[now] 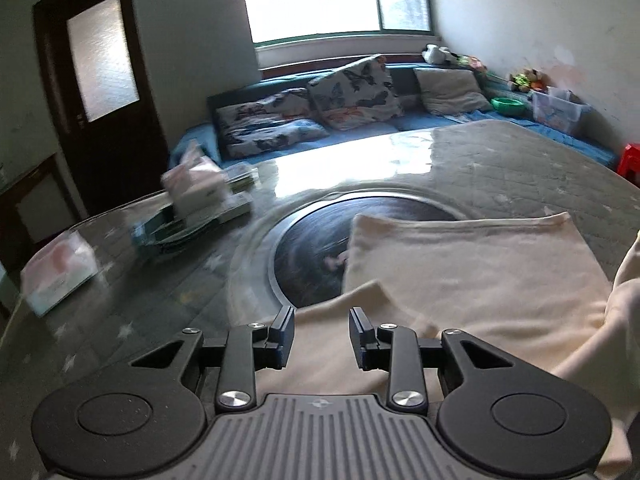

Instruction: Fold clothes

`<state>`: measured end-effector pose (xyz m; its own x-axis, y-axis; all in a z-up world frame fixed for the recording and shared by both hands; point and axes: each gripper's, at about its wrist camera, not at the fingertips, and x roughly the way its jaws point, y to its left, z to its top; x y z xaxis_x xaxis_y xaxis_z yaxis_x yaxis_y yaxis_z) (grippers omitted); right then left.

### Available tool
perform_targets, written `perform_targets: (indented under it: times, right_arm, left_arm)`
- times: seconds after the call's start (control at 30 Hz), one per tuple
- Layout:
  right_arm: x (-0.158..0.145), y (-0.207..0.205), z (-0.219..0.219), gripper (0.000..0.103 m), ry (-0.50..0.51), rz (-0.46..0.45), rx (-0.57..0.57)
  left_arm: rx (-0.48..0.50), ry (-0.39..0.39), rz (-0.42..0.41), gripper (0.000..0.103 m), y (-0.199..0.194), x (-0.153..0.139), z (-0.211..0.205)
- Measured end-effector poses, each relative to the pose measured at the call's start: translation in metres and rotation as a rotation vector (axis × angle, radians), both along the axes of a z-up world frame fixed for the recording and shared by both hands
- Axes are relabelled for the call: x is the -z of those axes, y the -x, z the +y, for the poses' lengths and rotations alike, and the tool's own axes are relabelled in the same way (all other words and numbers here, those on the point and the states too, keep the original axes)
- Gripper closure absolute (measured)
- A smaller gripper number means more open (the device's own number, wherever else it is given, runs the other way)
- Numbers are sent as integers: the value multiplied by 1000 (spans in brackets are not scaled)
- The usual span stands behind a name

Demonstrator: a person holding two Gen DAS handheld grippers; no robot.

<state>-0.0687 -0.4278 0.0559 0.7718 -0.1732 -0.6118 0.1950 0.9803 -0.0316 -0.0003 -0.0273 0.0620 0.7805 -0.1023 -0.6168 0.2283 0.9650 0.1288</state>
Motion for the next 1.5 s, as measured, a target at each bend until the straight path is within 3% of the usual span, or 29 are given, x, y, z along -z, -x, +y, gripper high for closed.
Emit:
perform_targets:
  times: [0.07, 0.27, 0.53, 0.67, 0.73, 0.8, 0.87, 1.03, 1.27, 1.33, 1.5]
  right_arm:
    - [-2, -10, 12, 96, -37, 5, -69]
    - [9, -55, 48, 78, -93, 78, -210]
    - [29, -94, 50, 77, -149, 152, -233]
    - [29, -103, 50, 81, -155, 161, -254]
    - [29, -107, 51, 84, -161, 162, -262]
    - [24, -109, 49, 82, -188, 151, -246]
    - [21, -108, 47, 82, -209, 141, -239]
    - [13, -102, 51, 80, -209, 111, -251]
    - [23, -116, 62, 78, -178, 168, -268]
    - [28, -122, 64, 95, -175, 177, -283]
    - [22, -145, 77, 98, -120, 146, -320]
  left_arm:
    - [13, 3, 22, 69, -15, 2, -6]
    - [22, -54, 69, 57, -63, 16, -26]
    - [18, -77, 143, 54, -115, 40, -35]
    - [28, -68, 136, 56, -125, 44, -39]
    - [38, -60, 129, 66, -128, 44, -41]
    - [49, -58, 125, 88, -129, 45, -42]
    - [48, -64, 117, 94, -130, 46, -43]
    - [43, -62, 98, 99, -132, 47, -43]
    - [14, -45, 82, 101, -133, 42, -35]
    - [9, -49, 76, 101, -133, 42, -33]
    - [-17, -52, 77, 101, -140, 44, -27]
